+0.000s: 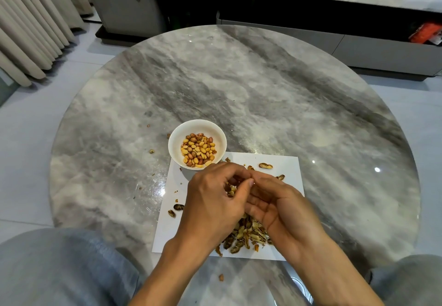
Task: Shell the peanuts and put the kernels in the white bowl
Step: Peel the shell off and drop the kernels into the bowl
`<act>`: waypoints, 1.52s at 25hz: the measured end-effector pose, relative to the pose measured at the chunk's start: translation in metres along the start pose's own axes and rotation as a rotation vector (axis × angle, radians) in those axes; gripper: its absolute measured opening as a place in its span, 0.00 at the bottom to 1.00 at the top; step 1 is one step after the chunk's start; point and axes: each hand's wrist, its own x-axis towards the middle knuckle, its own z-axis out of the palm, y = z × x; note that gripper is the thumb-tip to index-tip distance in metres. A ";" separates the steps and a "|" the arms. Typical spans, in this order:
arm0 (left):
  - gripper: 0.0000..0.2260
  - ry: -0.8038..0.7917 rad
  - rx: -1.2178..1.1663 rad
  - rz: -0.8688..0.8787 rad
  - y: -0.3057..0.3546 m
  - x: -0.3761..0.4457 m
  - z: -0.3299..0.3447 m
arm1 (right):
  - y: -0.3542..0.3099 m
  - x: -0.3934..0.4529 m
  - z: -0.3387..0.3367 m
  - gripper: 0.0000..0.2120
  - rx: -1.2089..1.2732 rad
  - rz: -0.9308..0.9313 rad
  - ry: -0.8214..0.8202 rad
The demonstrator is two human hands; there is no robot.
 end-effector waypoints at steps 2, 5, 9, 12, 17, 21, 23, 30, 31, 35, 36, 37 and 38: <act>0.04 -0.027 -0.033 -0.019 -0.002 0.001 -0.001 | 0.000 0.000 -0.001 0.11 0.032 0.031 -0.022; 0.06 -0.066 -0.059 -0.023 -0.003 0.003 -0.004 | -0.002 0.000 -0.001 0.10 0.090 0.080 -0.044; 0.09 -0.122 -0.099 -0.060 -0.004 0.004 -0.006 | 0.002 0.004 -0.003 0.06 0.059 0.034 -0.013; 0.08 -0.147 -0.100 -0.053 -0.007 0.008 -0.011 | 0.001 0.006 -0.007 0.11 -0.022 0.017 -0.012; 0.04 -0.177 -0.238 -0.178 -0.004 0.010 -0.015 | -0.021 0.006 -0.013 0.09 -0.216 -0.051 -0.017; 0.05 -0.188 -0.287 -0.179 -0.002 0.008 -0.014 | -0.019 0.005 -0.012 0.09 -0.192 -0.043 -0.033; 0.06 -0.166 -0.221 -0.136 -0.003 0.006 -0.013 | -0.014 0.006 -0.011 0.10 -0.134 -0.018 -0.024; 0.04 -0.089 -0.306 -0.255 -0.003 0.007 -0.015 | 0.000 0.004 -0.005 0.05 -0.153 -0.135 0.029; 0.04 -0.089 -0.334 -0.295 -0.004 0.009 -0.015 | 0.001 0.004 -0.004 0.05 -0.167 -0.159 0.044; 0.07 -0.137 -0.371 -0.333 -0.004 0.010 -0.014 | -0.002 0.007 -0.007 0.05 -0.196 -0.173 0.092; 0.07 -0.149 -0.341 -0.305 -0.004 0.009 -0.013 | 0.000 0.007 -0.007 0.05 -0.218 -0.176 0.084; 0.07 -0.156 -0.290 -0.264 -0.003 0.007 -0.012 | 0.001 0.006 -0.006 0.06 -0.267 -0.194 0.074; 0.08 -0.159 -0.238 -0.225 -0.002 0.006 -0.012 | 0.003 0.005 -0.005 0.06 -0.330 -0.226 0.068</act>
